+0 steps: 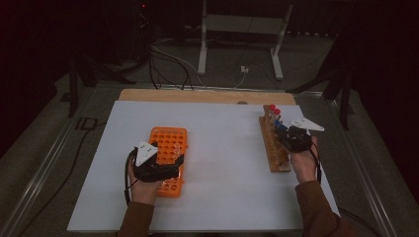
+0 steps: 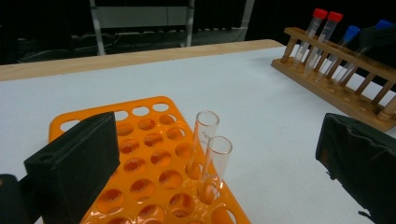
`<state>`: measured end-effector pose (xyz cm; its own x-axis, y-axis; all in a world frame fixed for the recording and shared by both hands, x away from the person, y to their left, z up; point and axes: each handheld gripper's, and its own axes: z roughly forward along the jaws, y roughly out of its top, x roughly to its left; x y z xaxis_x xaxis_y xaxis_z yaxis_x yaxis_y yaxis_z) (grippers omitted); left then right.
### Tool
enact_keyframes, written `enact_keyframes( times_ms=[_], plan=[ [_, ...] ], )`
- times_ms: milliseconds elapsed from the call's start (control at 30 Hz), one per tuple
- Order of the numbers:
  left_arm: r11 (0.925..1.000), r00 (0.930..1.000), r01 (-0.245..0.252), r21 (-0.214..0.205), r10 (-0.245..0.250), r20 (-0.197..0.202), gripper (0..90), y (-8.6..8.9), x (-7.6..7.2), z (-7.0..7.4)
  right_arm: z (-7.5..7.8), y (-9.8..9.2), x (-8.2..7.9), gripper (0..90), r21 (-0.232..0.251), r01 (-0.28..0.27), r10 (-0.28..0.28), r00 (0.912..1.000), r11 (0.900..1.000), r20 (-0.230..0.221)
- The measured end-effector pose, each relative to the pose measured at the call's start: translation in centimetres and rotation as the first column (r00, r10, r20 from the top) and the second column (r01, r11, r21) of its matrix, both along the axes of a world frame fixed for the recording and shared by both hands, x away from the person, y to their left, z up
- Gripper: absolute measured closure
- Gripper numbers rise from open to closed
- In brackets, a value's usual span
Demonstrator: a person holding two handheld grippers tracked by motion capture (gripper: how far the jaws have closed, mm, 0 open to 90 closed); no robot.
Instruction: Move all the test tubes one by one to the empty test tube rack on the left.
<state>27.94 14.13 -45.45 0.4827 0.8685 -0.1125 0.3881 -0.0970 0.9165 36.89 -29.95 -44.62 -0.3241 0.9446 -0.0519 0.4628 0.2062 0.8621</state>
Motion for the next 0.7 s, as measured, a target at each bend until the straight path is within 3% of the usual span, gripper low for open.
enact_keyframes(
  times_ms=[300, 700],
  plan=[
    [1.0000, 1.0000, -0.003, -0.009, 0.003, -0.004, 0.4, 0.1, -0.1, 0.0, 1.8, 0.1, -0.6, 76.5, -0.018, -0.004, 0.004, 0.9988, 0.9998, 0.048],
    [0.9999, 1.0000, 0.000, -0.014, 0.000, -0.002, 0.4, -0.1, -0.2, 0.0, 4.3, -0.3, -1.6, 76.5, 0.012, -0.011, 0.009, 0.9939, 0.9999, 0.110]
  ],
)
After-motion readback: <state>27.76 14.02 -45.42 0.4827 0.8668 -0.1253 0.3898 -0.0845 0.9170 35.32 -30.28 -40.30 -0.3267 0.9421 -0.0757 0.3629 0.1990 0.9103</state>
